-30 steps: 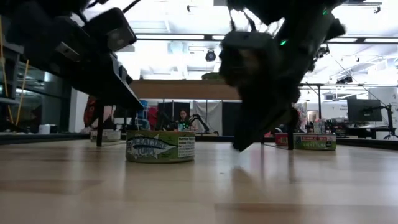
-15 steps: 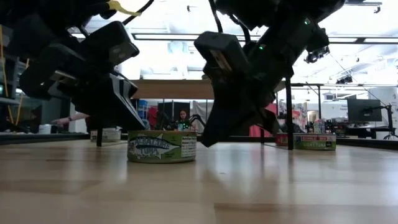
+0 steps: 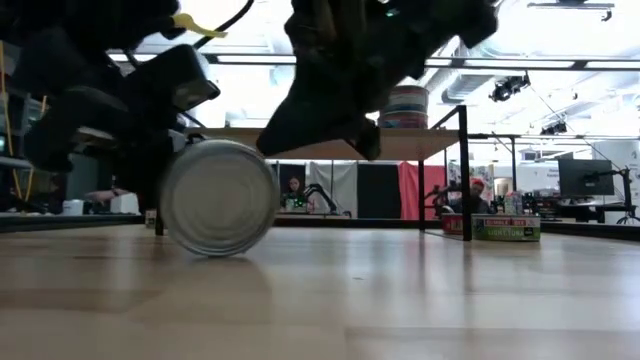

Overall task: Stack canned seafood by type on shelf
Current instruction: Stack the green tuna can on the green tuna can on the shelf

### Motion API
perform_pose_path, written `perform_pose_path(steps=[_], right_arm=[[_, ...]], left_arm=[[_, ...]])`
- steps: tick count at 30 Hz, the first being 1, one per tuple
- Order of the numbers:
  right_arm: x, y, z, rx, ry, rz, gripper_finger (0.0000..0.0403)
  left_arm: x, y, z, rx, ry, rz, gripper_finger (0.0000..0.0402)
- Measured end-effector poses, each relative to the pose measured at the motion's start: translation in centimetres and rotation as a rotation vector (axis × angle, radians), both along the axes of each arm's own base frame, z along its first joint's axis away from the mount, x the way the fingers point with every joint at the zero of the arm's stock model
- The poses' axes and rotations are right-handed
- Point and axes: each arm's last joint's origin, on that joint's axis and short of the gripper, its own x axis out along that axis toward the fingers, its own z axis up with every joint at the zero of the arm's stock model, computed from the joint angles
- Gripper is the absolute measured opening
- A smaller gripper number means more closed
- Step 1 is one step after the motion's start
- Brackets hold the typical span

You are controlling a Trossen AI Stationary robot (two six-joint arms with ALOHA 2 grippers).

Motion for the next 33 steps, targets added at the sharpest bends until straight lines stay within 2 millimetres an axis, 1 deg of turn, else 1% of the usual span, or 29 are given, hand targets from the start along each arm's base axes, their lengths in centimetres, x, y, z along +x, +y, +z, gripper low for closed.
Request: perform_pose_path(steps=[5,7,11,14,18,20,22,24,30,33], right_arm=[[1.0,-0.2,1.8,-0.067,-0.05,0.026,0.0],[1.1,-0.4,2.2,-0.093,-0.013,0.04,0.0],[1.2,-0.4,3.4,-0.151,0.066,0.076,0.0],[1.4,-0.3,4.6,-0.2,0.094,0.122,0.0],[2.1,-0.9,6.1,-0.322,0.039,0.216,0.0002],[2.4,-1.3,6.6,-0.393,0.014,0.283,0.0014],[3.1,-1.6,7.0,-0.421,-0.013,0.366,0.0037],[3.9,-1.8,7.2,-0.421,-0.018,0.438,0.007],[6.7,-1.5,6.6,-0.405,0.05,0.618,0.0194],[7.6,-1.3,6.6,-0.483,0.072,0.718,0.0237]], left_arm=[[0.1,0.0,0.3,-0.023,-0.018,0.017,0.0],[0.0,0.0,0.4,-0.037,-0.015,0.024,0.0],[-0.6,0.1,1.5,-0.057,0.0,0.03,0.0],[-1.7,0.6,2.8,-0.056,0.036,0.044,0.0],[-4.0,1.3,4.7,-0.077,0.11,0.09,0.0],[-5.2,1.6,5.4,-0.092,0.15,0.12,0.0],[-6.1,1.7,5.8,-0.116,0.18,0.181,0.0],[-6.7,1.7,6.0,-0.145,0.186,0.245,0.0],[-7.2,0.9,6.2,-0.256,0.173,0.339,0.0],[-7.4,0.4,6.2,-0.292,0.173,0.353,0.0]])
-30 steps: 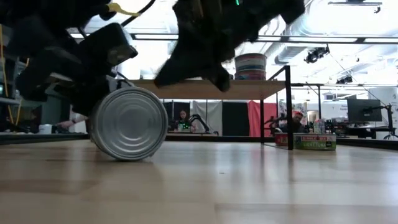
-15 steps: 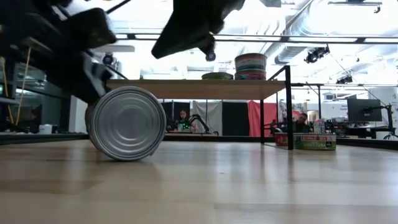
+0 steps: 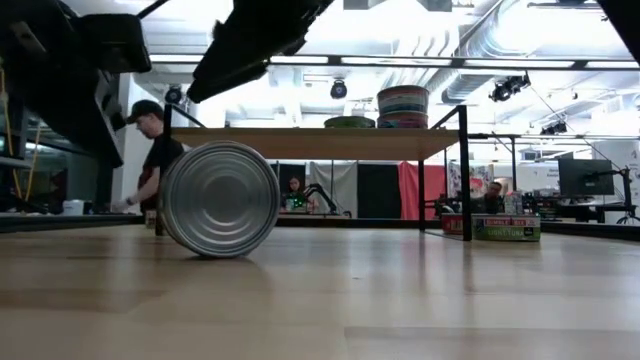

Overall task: Stack canned seafood by type on shelf
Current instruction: Stack the green tuna can on the green tuna can on the shelf

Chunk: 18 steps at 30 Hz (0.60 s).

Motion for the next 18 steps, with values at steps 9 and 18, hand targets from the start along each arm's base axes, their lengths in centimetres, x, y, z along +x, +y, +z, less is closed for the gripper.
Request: perform_pose_path(steps=[9,18], right_arm=[[0.8,0.1,-2.6,-0.107,0.144,0.074,0.025],[0.8,0.0,-4.7,-0.144,0.221,-0.044,0.0171]], left_arm=[[1.3,-2.2,3.2,-0.041,-0.236,-0.096,0.0],[1.8,-2.0,8.1,0.202,-0.276,-0.121,0.0]])
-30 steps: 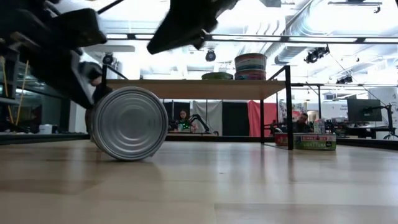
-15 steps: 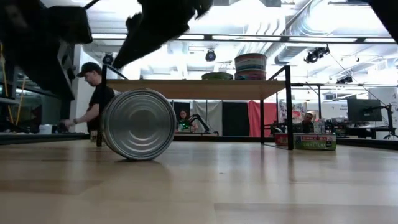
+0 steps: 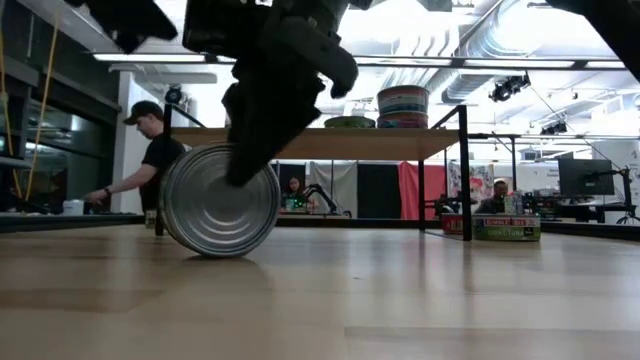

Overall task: Stack canned seafood by type on shelf
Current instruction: Stack the green tuna can on the green tuna can on the shelf

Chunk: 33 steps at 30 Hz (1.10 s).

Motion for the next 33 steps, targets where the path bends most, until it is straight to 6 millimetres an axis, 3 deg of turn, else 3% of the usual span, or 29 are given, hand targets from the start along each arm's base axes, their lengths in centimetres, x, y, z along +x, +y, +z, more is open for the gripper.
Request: perform_pose_path(steps=[2,5,10,13,16,19,24,28,33], right_arm=[[0.0,0.2,0.6,0.006,-0.003,-0.019,0.0125],[-0.2,0.4,3.0,0.009,-0.012,-0.047,0.0118],[-3.1,-0.2,11.0,-0.152,-0.077,-0.164,0.0118],[-5.0,-1.9,14.5,-0.321,-0.139,-0.292,0.0118],[-6.5,-4.4,16.6,-0.484,-0.187,-0.466,0.0118],[-7.5,-7.2,16.9,-0.611,-0.161,-0.614,0.0118],[-7.8,-10.7,15.6,-0.793,-0.081,-0.709,0.0118],[-7.7,-12.1,14.6,-0.808,-0.048,-0.731,0.0118],[-7.6,-12.5,13.2,-0.827,0.0,-0.715,0.0118]], left_arm=[[-0.5,0.4,1.4,0.071,0.023,0.009,0.0],[-1.7,1.4,4.1,0.172,0.027,0.047,0.0],[-4.1,3.5,7.9,0.279,-0.071,0.184,0.0],[-5.4,4.7,8.6,0.305,-0.14,0.278,0.0],[-6.1,5.4,8.0,0.279,-0.191,0.35,0.0],[-6.0,5.3,6.3,0.19,-0.232,0.365,0.0],[-4.6,4.0,2.6,-0.021,-0.313,0.211,0.0],[-3.7,3.2,0.9,-0.105,-0.391,0.147,0.0],[-3.5,3.2,0.5,-0.096,-0.398,0.145,0.0]])
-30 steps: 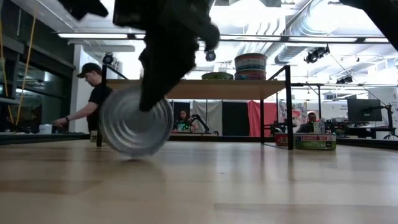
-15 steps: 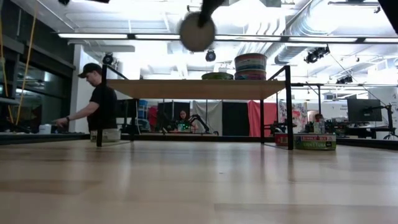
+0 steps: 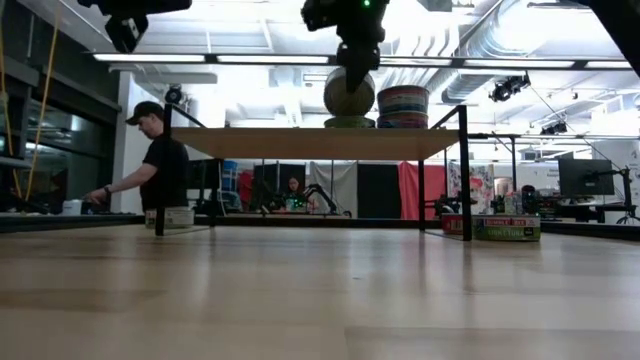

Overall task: Stack canned seafood by type on shelf
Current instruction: Stack the green tuna can on the green tuna can on the shelf

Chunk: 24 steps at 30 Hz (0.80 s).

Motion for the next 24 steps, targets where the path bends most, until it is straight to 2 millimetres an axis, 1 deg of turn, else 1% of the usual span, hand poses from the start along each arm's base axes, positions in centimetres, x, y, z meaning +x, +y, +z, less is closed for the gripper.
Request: perform_pose_path(steps=[3,9,12,15,17,20,24], right_arm=[[0.0,0.0,-0.8,-0.028,0.045,0.013,0.0118],[0.2,-0.1,-2.1,-0.046,0.076,0.017,0.0121],[0.1,-0.1,-2.6,-0.049,0.097,0.018,0.0164],[0.2,0.1,-2.9,0.011,0.089,0.031,0.0213],[0.3,0.2,-2.7,0.063,0.079,0.042,0.0235],[0.4,0.3,-2.4,0.094,0.055,0.045,0.0251],[0.3,0.3,-1.7,0.094,0.044,0.044,0.0254]], left_arm=[[0.0,0.0,0.1,0.042,0.002,-0.009,0.0],[0.0,0.0,0.1,0.108,0.011,-0.024,0.0],[0.0,0.1,0.1,0.11,0.01,-0.019,0.0],[0.0,0.1,0.1,0.111,0.011,-0.017,0.0],[0.0,0.1,0.1,0.111,0.011,-0.016,0.0],[0.0,0.1,0.1,0.111,0.01,-0.015,0.0],[0.0,0.1,0.1,0.112,0.011,-0.014,0.0]])
